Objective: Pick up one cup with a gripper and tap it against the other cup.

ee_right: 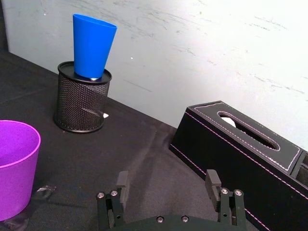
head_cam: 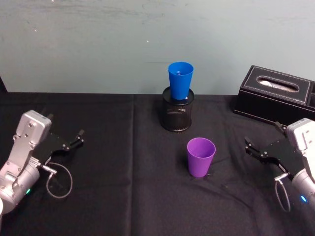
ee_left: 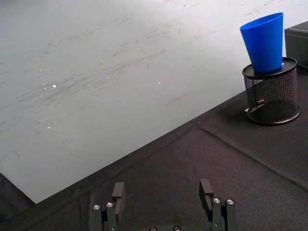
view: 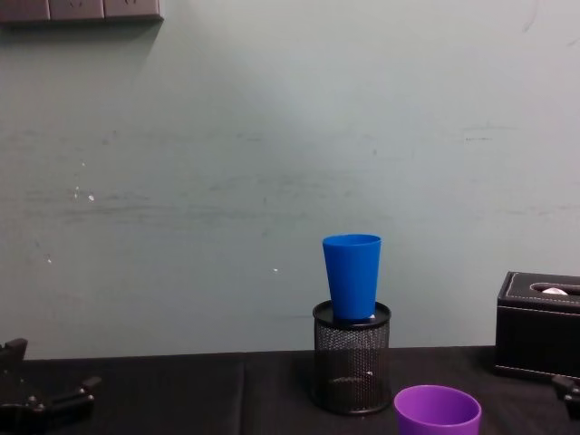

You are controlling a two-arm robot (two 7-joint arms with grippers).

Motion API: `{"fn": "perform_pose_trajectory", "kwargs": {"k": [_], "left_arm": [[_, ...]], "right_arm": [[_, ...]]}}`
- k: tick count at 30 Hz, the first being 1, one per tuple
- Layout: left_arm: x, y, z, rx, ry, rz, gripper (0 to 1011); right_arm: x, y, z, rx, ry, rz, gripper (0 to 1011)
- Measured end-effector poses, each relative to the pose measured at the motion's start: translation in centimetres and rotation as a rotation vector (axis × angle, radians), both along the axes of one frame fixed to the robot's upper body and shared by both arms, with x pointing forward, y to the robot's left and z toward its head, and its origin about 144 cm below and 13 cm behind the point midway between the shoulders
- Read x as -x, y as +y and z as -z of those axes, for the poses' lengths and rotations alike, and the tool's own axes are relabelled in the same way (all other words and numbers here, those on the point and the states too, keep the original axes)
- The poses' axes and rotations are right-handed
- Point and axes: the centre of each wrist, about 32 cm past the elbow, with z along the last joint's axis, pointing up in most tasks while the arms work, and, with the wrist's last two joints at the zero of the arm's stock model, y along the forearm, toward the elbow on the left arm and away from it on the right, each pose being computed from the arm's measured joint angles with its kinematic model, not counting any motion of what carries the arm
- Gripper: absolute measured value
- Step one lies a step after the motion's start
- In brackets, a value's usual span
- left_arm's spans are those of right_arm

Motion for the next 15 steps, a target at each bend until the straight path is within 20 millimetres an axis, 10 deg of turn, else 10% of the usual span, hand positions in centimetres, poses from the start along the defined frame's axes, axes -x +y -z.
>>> {"fn": "perform_pose_trajectory", "kwargs": {"k": [15], "left_arm": [[0.0,0.0,0.0,0.0,0.0,0.0,1011]], "right_arm": [[0.0,0.0,0.0,0.0,0.0,0.0,1003]]}}
